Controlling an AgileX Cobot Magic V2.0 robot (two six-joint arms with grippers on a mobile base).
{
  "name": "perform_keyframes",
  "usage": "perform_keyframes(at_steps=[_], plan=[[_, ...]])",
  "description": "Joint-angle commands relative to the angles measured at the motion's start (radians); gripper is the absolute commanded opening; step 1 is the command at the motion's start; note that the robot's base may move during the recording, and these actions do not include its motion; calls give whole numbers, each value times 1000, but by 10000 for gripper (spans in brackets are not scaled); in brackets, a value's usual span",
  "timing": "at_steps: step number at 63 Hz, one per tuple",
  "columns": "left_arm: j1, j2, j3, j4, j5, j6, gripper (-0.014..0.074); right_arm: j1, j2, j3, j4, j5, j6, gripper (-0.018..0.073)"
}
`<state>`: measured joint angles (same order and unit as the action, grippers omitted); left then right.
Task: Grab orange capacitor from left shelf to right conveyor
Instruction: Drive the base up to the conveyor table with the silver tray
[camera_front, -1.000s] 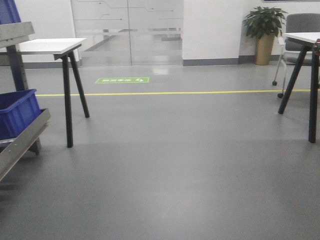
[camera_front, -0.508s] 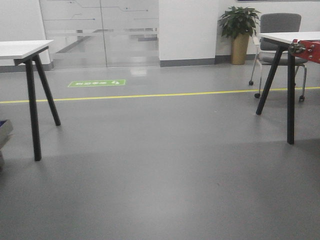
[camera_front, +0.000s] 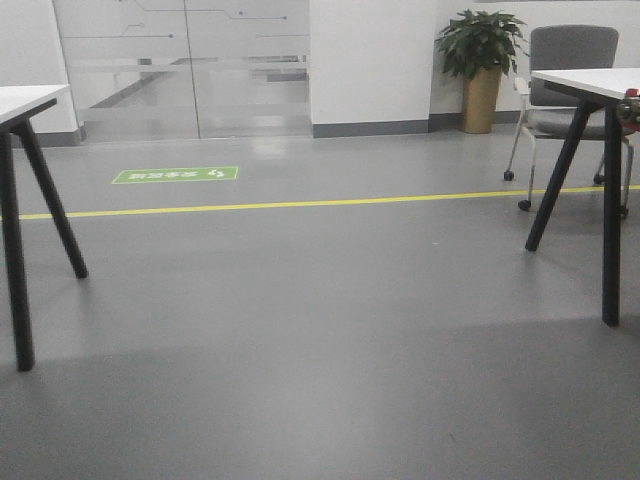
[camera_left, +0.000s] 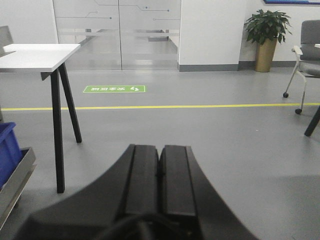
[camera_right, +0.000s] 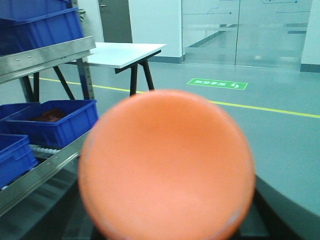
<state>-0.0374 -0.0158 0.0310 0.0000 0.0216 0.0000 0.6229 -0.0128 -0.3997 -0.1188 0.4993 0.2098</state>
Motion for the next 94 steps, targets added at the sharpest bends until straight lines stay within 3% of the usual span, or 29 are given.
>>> perform_keyframes(at_steps=[1, 94], plan=[[-8, -9, -6, -6, -81, 0, -105, -4, 7, -25, -6, -88, -4, 57], [-8, -9, -6, -6, -81, 0, -105, -3, 7, -25, -6, -88, -4, 57]])
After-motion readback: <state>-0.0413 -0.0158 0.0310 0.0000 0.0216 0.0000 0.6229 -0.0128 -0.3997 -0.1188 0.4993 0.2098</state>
